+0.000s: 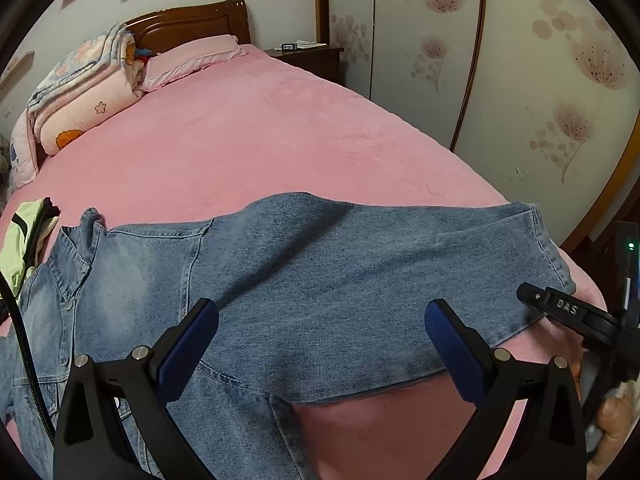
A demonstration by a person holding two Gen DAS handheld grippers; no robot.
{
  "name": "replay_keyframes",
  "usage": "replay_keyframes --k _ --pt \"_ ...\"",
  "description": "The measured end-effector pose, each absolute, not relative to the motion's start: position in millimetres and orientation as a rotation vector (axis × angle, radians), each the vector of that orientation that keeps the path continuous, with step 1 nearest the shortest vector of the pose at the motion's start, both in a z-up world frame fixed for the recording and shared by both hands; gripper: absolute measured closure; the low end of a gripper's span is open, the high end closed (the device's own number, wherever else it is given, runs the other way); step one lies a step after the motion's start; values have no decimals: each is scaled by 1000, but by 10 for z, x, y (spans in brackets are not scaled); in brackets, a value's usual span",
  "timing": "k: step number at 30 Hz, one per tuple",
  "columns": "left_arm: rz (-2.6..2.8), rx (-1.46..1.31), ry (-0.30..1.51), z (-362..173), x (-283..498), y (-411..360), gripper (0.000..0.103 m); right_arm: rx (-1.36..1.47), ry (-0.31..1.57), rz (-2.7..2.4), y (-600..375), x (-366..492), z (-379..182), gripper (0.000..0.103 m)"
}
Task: Fold large clothes
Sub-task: 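Reach the right tool to the sleeve cuff and close on it, then fold the held sleeve across the jacket front with the right tool, release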
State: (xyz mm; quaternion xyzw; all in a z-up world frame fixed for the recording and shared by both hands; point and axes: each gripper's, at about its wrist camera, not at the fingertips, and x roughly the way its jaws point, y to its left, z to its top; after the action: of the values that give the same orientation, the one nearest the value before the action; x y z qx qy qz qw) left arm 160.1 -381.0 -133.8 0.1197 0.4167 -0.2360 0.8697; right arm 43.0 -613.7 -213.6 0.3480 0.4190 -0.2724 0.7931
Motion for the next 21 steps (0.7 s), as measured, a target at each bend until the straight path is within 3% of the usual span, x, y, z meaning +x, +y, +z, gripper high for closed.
replay_keyframes --k 3,7,12,21 --pt "-485 246 874 -1301 1589 -3744 1 738 889 -597 -6191 471 -2140 89" --pt "-481 229 875 -1179 1564 -3535 1 710 824 -594 -6114 428 -1934 92" --pt "-451 184 860 -945 1547 -3062 1 564 701 -528 -5664 457 -1250 92" --pt "-275 10 801 -493 1594 -1571 1 264 521 -220 -4163 919 -44 92"
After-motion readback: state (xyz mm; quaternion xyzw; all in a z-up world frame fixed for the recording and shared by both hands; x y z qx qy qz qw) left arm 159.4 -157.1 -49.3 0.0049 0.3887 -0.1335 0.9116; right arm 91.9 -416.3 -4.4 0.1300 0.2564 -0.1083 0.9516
